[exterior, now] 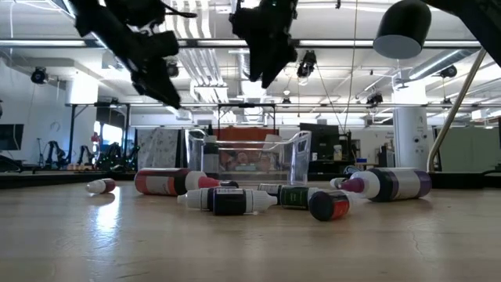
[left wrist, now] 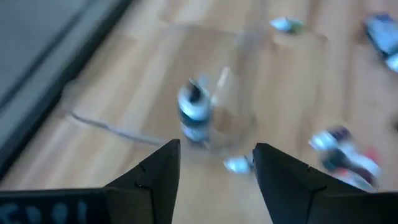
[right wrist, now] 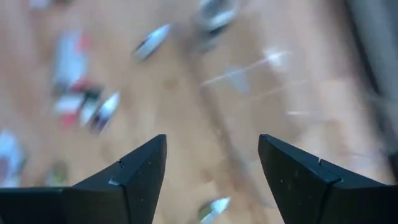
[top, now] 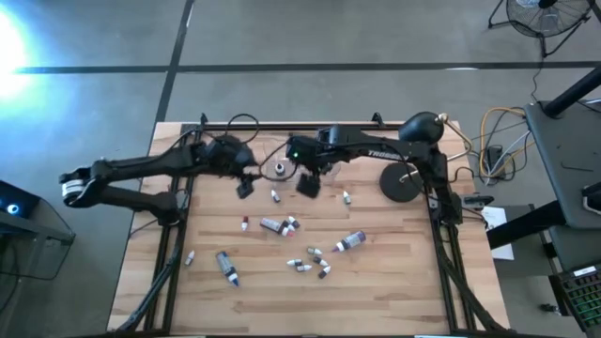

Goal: Pick & Place food coloring
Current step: Put the large purple food coloring bottle into the transparent bin

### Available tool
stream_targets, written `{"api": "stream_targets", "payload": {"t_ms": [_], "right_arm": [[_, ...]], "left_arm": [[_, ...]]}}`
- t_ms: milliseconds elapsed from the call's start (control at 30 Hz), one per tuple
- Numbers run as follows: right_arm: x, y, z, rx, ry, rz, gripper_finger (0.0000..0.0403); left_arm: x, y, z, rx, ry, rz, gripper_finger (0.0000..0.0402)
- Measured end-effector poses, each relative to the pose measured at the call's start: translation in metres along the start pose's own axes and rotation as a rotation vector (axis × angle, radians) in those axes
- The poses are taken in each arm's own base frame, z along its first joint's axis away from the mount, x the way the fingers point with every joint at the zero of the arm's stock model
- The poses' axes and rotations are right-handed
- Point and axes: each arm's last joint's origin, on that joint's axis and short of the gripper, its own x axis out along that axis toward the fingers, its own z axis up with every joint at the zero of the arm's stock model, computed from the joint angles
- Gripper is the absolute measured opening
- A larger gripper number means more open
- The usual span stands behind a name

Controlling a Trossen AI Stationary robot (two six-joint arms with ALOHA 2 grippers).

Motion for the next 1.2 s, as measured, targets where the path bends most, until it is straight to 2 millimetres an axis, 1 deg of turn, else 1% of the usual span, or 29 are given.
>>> {"api": "stream_targets", "payload": {"t_ms": [133, 267, 400, 467, 500, 567, 633, 733, 867, 1000, 1133, 1200], "right_arm": [[0.014, 0.018, -0.021, -0.241, 0.178, 0.127, 0.0238], [0.027, 0.037, -0.047, -0.393, 0.346, 0.194, 0.0232], [0.047, 0.068, -0.084, -0.586, 0.527, 0.239, 0.0224], [0.059, 0.086, -0.101, -0.622, 0.563, 0.239, 0.022], [0.064, 0.094, -0.108, -0.627, 0.561, 0.246, 0.022], [0.069, 0.11, -0.121, -0.643, 0.508, 0.293, 0.0219], [0.067, 0.125, -0.131, -0.653, 0.408, 0.318, 0.0219], [0.064, 0.136, -0.146, -0.64, 0.304, 0.3, 0.022], [0.07, 0.137, -0.163, -0.617, 0.239, 0.232, 0.0222], [0.079, 0.136, -0.172, -0.583, 0.225, 0.204, 0.0228], [0.091, 0.136, -0.175, -0.568, 0.212, 0.191, 0.0233], [0.097, 0.136, -0.173, -0.567, 0.191, 0.144, 0.0233]], "left_arm": [[-0.012, -0.006, -0.019, -0.009, 0.048, -0.03, 0.0177], [-0.016, -0.01, -0.039, -0.073, 0.081, -0.045, 0.0177], [-0.019, -0.016, -0.053, -0.126, 0.082, -0.067, 0.0177], [-0.02, -0.018, -0.06, -0.133, 0.082, -0.08, 0.0177], [-0.02, -0.02, -0.063, -0.133, 0.082, -0.085, 0.0177], [-0.021, -0.021, -0.068, -0.141, 0.078, -0.093, 0.0177], [-0.022, -0.023, -0.072, -0.149, 0.079, -0.1, 0.0177], [-0.023, -0.025, -0.076, -0.158, 0.073, -0.109, 0.0177], [-0.027, -0.026, -0.074, -0.153, 0.046, -0.121, 0.0177], [-0.029, -0.026, -0.073, -0.155, 0.025, -0.106, 0.0177], [-0.03, -0.025, -0.073, -0.173, 0.018, -0.091, 0.0177], [-0.03, -0.025, -0.073, -0.182, 0.016, -0.089, 0.0177]]}}
